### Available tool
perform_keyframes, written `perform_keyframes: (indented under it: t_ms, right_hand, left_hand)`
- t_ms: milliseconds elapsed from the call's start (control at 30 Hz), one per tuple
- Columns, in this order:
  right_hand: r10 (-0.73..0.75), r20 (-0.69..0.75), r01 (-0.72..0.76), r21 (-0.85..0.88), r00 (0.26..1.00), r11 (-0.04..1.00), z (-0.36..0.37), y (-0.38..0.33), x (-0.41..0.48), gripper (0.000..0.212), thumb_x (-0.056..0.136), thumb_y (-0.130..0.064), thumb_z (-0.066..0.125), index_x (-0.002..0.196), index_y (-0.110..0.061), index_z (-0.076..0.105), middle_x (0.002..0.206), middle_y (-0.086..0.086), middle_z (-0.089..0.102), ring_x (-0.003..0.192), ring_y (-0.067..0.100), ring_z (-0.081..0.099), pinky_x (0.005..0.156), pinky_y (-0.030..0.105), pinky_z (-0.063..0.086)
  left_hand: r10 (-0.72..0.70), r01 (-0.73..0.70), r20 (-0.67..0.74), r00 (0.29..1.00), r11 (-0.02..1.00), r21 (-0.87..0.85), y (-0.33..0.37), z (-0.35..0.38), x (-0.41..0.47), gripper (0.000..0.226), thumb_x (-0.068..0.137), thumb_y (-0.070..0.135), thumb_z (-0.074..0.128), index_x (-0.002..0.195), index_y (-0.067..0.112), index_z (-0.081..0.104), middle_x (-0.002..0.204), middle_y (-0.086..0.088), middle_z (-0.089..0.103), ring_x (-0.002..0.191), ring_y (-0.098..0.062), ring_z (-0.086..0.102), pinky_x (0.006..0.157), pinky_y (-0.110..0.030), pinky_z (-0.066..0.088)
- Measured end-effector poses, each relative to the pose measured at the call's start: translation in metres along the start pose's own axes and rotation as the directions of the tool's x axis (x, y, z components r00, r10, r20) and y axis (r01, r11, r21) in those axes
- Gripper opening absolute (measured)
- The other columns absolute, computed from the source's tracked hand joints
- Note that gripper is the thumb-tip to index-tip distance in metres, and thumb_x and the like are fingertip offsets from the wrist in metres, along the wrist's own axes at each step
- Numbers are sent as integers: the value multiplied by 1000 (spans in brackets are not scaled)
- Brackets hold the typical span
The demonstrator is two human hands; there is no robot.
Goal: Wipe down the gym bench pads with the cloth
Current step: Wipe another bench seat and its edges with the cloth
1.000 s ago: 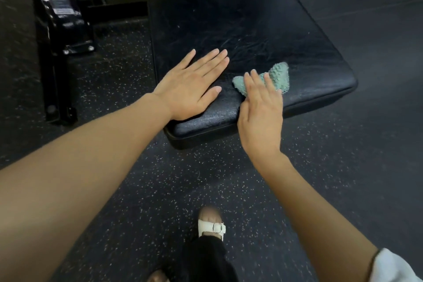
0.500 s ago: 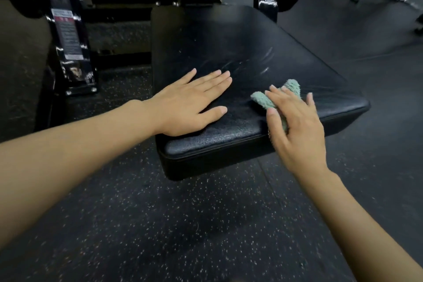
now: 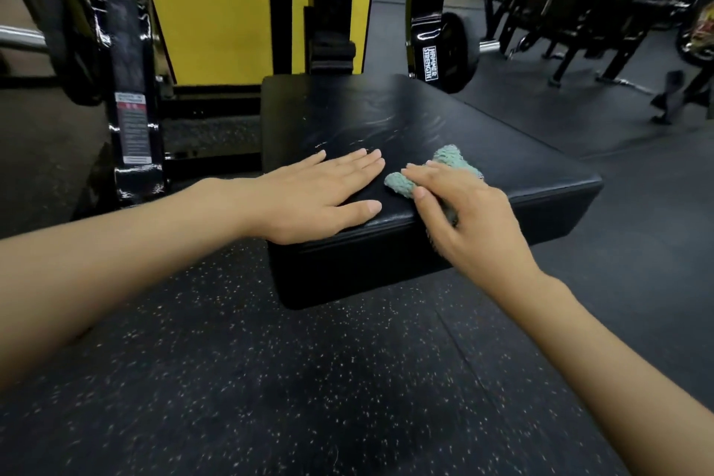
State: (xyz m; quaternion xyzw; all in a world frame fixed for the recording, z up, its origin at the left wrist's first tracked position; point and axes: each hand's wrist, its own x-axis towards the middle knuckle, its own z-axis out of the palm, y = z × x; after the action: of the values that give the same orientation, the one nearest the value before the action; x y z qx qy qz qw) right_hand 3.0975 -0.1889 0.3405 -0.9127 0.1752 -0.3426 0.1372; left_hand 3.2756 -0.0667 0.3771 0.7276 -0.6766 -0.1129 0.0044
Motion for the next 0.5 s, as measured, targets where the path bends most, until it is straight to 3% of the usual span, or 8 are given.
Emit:
perform_keyframes:
  t_ms: [67, 167, 200, 333, 500]
  right_hand:
    - [-6, -60, 9, 49, 998, 999, 2, 0, -2, 32, 97, -21, 49, 119, -12, 69, 120, -3, 69, 120, 6, 52, 111, 12, 27]
    - [-2, -173, 12, 54, 985, 998, 14, -4, -6, 27, 98, -16, 50, 115, -10, 71, 116, -2, 70, 117, 9, 56, 113, 38, 37]
    - [-9, -203, 18, 42, 979, 999, 17, -5, -7, 26, 99, -15, 50, 114, -10, 70, 115, -2, 70, 116, 12, 58, 111, 40, 39]
    - [-34, -314, 48, 35, 949, 998, 25, -6, -12, 26, 101, -15, 47, 115, -10, 69, 113, -1, 70, 114, 16, 62, 114, 23, 30]
    - [-30, -475, 79, 85, 879, 993, 45, -13, -20, 27, 102, -13, 47, 116, -5, 69, 117, 2, 69, 121, 20, 59, 111, 48, 37]
  left_hand:
    - [8, -8, -49, 999, 1000, -4, 4, 4, -9, 69, 99, 54, 17, 157, 25, -8, 163, 15, -14, 145, 6, -17, 122, -28, -9]
    - [44, -24, -222, 974, 996, 90, 11, 18, -26, 75, 94, 63, 5, 157, 24, -8, 163, 13, -16, 145, 4, -21, 120, -28, -14]
    - [59, -21, -299, 952, 991, 129, 13, 24, -30, 77, 93, 62, 1, 157, 22, -7, 164, 11, -16, 146, 2, -21, 120, -29, -15]
    - [101, 23, -514, 851, 973, 230, 18, 42, -43, 72, 100, 54, 12, 158, 13, 1, 166, 1, -7, 151, -10, -12, 122, -40, -8]
    - [72, 60, -591, 803, 978, 200, 23, 56, -53, 77, 99, 56, 24, 158, 12, 3, 166, -1, -5, 152, -12, -9, 123, -40, -4]
